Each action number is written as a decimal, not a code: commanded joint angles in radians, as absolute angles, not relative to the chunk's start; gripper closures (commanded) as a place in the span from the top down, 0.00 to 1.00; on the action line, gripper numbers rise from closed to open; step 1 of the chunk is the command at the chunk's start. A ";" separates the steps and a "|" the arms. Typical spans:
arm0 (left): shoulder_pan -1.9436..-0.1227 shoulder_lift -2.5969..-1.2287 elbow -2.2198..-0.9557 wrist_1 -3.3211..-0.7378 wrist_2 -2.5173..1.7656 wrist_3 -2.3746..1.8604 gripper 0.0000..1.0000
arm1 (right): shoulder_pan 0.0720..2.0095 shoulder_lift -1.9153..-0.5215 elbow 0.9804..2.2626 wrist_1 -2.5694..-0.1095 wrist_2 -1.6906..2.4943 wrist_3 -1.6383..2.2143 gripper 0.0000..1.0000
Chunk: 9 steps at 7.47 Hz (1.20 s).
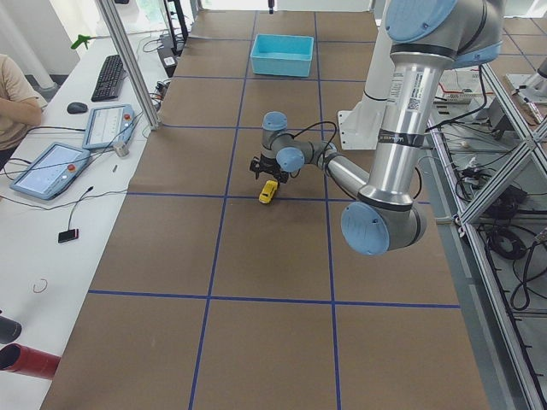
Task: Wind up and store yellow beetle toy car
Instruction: 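Close the left gripper on the yellow car, pressing it to the table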
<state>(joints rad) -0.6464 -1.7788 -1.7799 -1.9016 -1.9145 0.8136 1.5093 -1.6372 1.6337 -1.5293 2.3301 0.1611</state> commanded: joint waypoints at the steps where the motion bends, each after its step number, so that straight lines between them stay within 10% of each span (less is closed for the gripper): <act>1: -0.643 -1.778 -1.749 -1.934 -1.913 0.815 0.92 | 1.508 -1.637 1.634 -1.529 2.332 0.161 1.00; 9: -0.640 -1.787 -1.736 -1.936 -1.942 0.833 0.79 | 1.506 -1.637 1.632 -1.528 2.330 0.161 1.00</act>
